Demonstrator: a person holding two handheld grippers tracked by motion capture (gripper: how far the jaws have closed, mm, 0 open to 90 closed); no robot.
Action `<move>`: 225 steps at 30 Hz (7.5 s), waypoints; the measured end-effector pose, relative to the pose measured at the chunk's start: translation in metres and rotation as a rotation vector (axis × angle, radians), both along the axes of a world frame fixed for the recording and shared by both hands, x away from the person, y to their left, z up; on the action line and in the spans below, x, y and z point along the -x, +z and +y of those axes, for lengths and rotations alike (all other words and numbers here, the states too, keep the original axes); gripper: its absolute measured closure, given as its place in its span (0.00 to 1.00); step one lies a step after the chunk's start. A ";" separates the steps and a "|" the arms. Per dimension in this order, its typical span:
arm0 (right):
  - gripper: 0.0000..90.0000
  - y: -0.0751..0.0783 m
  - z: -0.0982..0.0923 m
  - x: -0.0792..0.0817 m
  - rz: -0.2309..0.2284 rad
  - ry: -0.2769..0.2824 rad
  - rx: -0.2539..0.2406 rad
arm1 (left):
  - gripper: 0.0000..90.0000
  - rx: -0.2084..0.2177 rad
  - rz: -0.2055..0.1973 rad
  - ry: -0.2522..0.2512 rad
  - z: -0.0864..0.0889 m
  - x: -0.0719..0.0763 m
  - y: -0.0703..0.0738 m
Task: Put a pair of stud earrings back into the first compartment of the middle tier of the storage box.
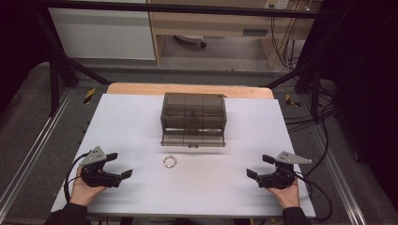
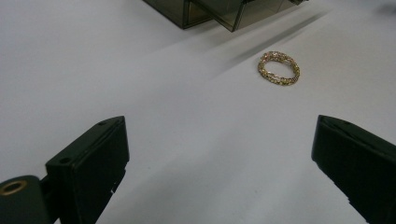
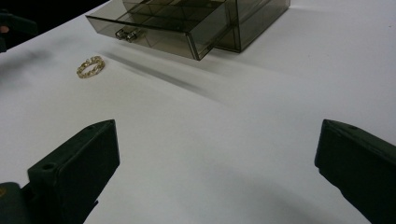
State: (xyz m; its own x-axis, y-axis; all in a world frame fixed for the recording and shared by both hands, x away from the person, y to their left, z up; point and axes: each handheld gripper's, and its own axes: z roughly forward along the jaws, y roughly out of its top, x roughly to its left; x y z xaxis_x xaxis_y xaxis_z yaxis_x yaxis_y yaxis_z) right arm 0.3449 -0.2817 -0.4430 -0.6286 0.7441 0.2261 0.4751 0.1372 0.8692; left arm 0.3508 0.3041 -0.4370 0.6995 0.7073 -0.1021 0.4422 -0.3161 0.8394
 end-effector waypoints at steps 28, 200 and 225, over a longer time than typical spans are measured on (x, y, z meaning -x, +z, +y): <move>0.01 0.000 0.000 0.001 0.004 0.012 0.015 | 0.06 -0.023 0.005 0.002 -0.012 -0.001 0.004; 0.01 -0.002 0.003 -0.001 0.014 0.027 0.043 | 0.95 -0.073 0.030 0.039 -0.136 -0.042 0.062; 0.01 -0.002 0.003 -0.001 0.014 0.028 0.044 | 0.95 -0.109 0.045 0.088 -0.149 -0.083 0.075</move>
State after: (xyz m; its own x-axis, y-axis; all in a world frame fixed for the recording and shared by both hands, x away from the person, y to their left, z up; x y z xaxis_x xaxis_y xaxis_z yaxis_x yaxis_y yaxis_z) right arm 0.3455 -0.2787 -0.4446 -0.6468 0.7355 0.2018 0.4821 0.1892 0.8555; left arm 0.4341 0.1554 -0.3616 0.6305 0.7745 -0.0514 0.5088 -0.3624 0.7809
